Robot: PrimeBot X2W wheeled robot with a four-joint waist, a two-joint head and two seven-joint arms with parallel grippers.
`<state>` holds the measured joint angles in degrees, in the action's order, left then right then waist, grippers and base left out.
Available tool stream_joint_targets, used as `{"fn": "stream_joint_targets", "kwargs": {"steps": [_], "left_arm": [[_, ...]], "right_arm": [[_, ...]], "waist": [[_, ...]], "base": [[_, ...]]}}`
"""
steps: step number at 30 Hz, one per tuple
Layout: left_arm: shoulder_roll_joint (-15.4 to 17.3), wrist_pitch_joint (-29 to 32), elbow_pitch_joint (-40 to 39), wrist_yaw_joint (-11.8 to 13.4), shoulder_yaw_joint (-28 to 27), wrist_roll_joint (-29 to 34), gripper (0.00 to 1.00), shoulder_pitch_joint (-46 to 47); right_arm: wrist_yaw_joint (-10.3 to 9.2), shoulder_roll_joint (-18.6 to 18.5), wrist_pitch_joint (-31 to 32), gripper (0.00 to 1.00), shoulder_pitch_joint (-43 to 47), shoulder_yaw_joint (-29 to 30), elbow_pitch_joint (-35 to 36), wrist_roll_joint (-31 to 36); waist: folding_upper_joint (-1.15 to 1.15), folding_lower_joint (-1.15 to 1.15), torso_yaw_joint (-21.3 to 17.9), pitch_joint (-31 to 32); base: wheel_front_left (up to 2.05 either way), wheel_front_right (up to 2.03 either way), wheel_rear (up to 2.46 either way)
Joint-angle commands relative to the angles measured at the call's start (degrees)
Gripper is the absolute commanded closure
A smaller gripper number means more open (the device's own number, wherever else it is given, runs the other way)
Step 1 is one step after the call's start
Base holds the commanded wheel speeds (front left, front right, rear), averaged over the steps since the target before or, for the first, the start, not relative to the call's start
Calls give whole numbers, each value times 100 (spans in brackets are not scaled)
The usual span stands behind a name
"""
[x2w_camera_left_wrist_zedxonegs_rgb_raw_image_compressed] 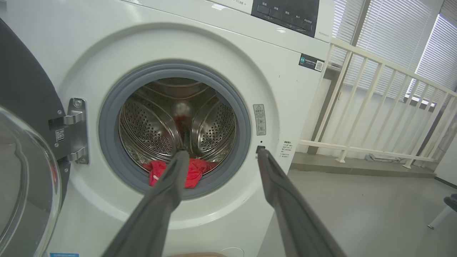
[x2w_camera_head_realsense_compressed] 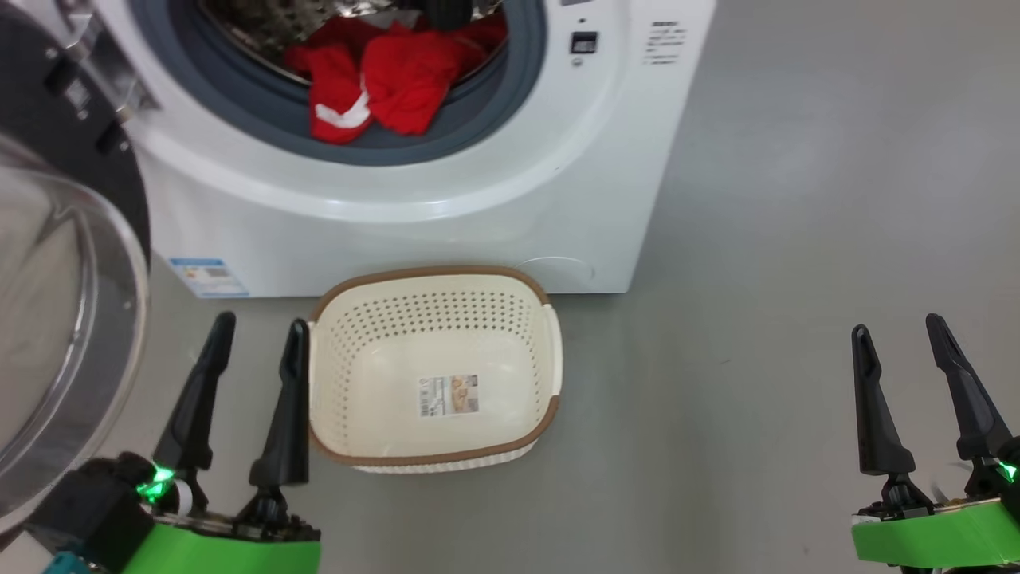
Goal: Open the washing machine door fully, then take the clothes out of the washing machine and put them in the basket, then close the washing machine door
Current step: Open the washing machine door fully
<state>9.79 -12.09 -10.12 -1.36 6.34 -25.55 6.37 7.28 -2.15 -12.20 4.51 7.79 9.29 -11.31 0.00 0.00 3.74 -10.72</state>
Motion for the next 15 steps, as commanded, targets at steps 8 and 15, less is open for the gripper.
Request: {"fn": "stream_joint_targets", "kwargs": {"steps": [8, 15], "left_arm": [[112, 64, 158, 155, -229, 21, 0, -363], [176, 50, 204, 246, -135, 206, 0, -735]], "right_arm": [[21, -73, -154, 0, 274, -264, 172, -128], [21, -73, -200, 0, 605, -384, 282, -100]], "waist": [[0, 0, -814, 491], [0, 0, -1067, 718]], "base": [[0, 0, 0], [0, 0, 0]]}}
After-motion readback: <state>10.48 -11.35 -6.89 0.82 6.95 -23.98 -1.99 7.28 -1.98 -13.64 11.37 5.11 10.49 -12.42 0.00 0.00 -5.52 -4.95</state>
